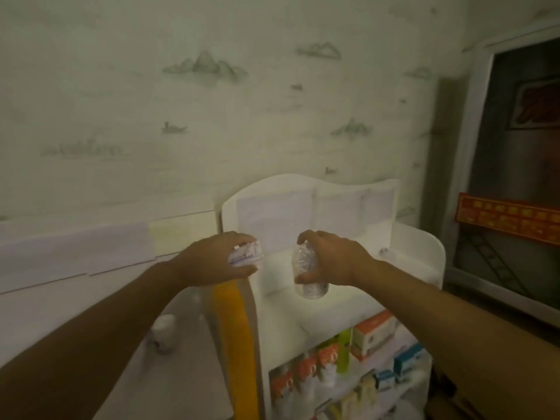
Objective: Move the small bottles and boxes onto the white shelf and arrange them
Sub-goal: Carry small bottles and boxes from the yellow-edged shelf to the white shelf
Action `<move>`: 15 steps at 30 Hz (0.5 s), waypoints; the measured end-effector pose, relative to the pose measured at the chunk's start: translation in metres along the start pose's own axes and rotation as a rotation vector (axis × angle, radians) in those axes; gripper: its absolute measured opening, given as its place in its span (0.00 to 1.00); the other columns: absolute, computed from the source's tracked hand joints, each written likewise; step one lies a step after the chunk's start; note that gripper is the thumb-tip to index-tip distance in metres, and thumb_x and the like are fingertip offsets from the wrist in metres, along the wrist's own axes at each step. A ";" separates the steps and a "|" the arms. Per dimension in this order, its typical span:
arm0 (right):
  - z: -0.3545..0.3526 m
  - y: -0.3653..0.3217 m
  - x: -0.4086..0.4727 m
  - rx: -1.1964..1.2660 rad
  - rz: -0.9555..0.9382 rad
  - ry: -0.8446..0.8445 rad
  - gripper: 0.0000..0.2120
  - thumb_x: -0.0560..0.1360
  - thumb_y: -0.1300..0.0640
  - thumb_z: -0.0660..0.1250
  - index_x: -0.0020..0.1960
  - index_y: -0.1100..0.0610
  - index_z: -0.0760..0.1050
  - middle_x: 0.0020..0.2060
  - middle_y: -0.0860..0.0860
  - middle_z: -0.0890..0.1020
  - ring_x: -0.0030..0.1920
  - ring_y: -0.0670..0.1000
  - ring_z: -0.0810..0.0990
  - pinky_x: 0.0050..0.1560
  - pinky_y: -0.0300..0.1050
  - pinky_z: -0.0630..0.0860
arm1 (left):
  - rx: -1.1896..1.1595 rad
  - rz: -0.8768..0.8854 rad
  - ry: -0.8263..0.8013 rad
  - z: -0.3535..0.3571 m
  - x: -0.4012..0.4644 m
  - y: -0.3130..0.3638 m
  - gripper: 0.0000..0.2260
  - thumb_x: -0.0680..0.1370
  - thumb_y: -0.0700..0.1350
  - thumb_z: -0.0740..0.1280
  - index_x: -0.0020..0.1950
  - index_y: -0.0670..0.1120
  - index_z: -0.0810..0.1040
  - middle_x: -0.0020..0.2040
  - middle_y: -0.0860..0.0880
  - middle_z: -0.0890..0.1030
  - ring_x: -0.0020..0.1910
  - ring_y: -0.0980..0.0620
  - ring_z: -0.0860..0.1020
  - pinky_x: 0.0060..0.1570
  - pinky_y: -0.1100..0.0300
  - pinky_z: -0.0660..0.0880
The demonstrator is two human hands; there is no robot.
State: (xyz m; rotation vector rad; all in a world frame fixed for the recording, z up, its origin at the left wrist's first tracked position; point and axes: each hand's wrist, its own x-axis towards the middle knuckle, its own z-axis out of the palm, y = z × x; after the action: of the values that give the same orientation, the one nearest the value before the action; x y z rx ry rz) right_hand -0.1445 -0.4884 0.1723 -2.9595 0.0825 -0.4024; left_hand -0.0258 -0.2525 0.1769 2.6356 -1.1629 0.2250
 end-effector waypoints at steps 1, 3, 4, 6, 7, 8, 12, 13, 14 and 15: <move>0.000 0.021 -0.008 0.006 0.022 -0.021 0.36 0.65 0.34 0.73 0.67 0.44 0.63 0.64 0.48 0.74 0.58 0.54 0.77 0.56 0.50 0.75 | 0.009 0.011 -0.028 0.008 0.010 0.018 0.34 0.71 0.67 0.66 0.74 0.57 0.63 0.72 0.56 0.69 0.67 0.54 0.70 0.63 0.60 0.67; 0.002 0.060 -0.021 0.030 0.068 -0.065 0.37 0.64 0.35 0.73 0.67 0.45 0.64 0.63 0.48 0.74 0.58 0.54 0.77 0.56 0.51 0.76 | 0.028 0.050 -0.083 0.023 0.024 0.048 0.34 0.71 0.67 0.66 0.74 0.56 0.63 0.70 0.56 0.70 0.65 0.55 0.72 0.60 0.63 0.67; 0.003 0.077 -0.027 0.043 0.087 -0.081 0.37 0.64 0.35 0.74 0.67 0.45 0.64 0.63 0.49 0.75 0.58 0.54 0.76 0.56 0.51 0.76 | 0.036 0.070 -0.116 0.032 0.031 0.061 0.34 0.71 0.68 0.66 0.73 0.56 0.64 0.70 0.56 0.70 0.64 0.55 0.72 0.59 0.64 0.66; 0.008 0.107 -0.037 0.076 0.116 -0.094 0.37 0.63 0.35 0.74 0.67 0.44 0.64 0.62 0.49 0.75 0.58 0.53 0.76 0.57 0.51 0.76 | 0.096 0.083 -0.179 0.050 0.044 0.079 0.35 0.71 0.69 0.65 0.73 0.56 0.64 0.69 0.55 0.71 0.64 0.54 0.72 0.60 0.63 0.67; 0.012 0.120 -0.042 0.099 0.133 -0.099 0.37 0.63 0.36 0.74 0.67 0.44 0.64 0.63 0.49 0.75 0.59 0.53 0.76 0.58 0.51 0.76 | 0.149 0.089 -0.209 0.061 0.049 0.086 0.35 0.71 0.70 0.64 0.73 0.56 0.63 0.69 0.55 0.71 0.65 0.54 0.71 0.61 0.62 0.67; 0.015 0.131 -0.046 0.122 0.149 -0.101 0.38 0.64 0.36 0.75 0.68 0.44 0.64 0.63 0.49 0.74 0.59 0.53 0.76 0.58 0.51 0.76 | 0.211 0.101 -0.231 0.071 0.055 0.094 0.35 0.71 0.69 0.64 0.74 0.56 0.63 0.70 0.54 0.71 0.66 0.53 0.71 0.62 0.61 0.66; 0.025 0.178 -0.056 0.151 0.191 -0.117 0.38 0.64 0.37 0.74 0.69 0.44 0.63 0.64 0.50 0.73 0.62 0.54 0.74 0.61 0.50 0.74 | 0.346 0.090 -0.341 0.103 0.084 0.125 0.34 0.73 0.67 0.64 0.74 0.56 0.62 0.70 0.53 0.71 0.67 0.52 0.71 0.64 0.59 0.66; 0.026 0.189 -0.057 0.146 0.199 -0.120 0.38 0.65 0.37 0.74 0.69 0.44 0.63 0.65 0.50 0.73 0.62 0.54 0.74 0.61 0.50 0.73 | 0.341 0.087 -0.363 0.110 0.092 0.131 0.33 0.73 0.67 0.64 0.74 0.56 0.62 0.70 0.53 0.71 0.67 0.51 0.71 0.65 0.57 0.66; 0.028 0.200 -0.057 0.144 0.211 -0.120 0.37 0.65 0.37 0.74 0.69 0.44 0.63 0.65 0.50 0.72 0.62 0.54 0.74 0.61 0.50 0.73 | 0.336 0.091 -0.381 0.116 0.101 0.135 0.33 0.73 0.67 0.65 0.74 0.56 0.62 0.71 0.53 0.71 0.67 0.51 0.71 0.66 0.56 0.66; 0.031 0.210 -0.057 0.146 0.223 -0.118 0.37 0.65 0.37 0.74 0.69 0.45 0.63 0.65 0.49 0.72 0.62 0.54 0.74 0.61 0.50 0.74 | 0.330 0.097 -0.394 0.123 0.112 0.137 0.33 0.72 0.67 0.65 0.74 0.57 0.63 0.70 0.53 0.71 0.67 0.51 0.71 0.66 0.55 0.66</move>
State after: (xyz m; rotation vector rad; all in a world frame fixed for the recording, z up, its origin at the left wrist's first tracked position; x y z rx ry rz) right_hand -0.1977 -0.6869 0.0947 -2.7828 0.3491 -0.1942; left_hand -0.0477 -0.4557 0.1088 3.0073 -1.4896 -0.1025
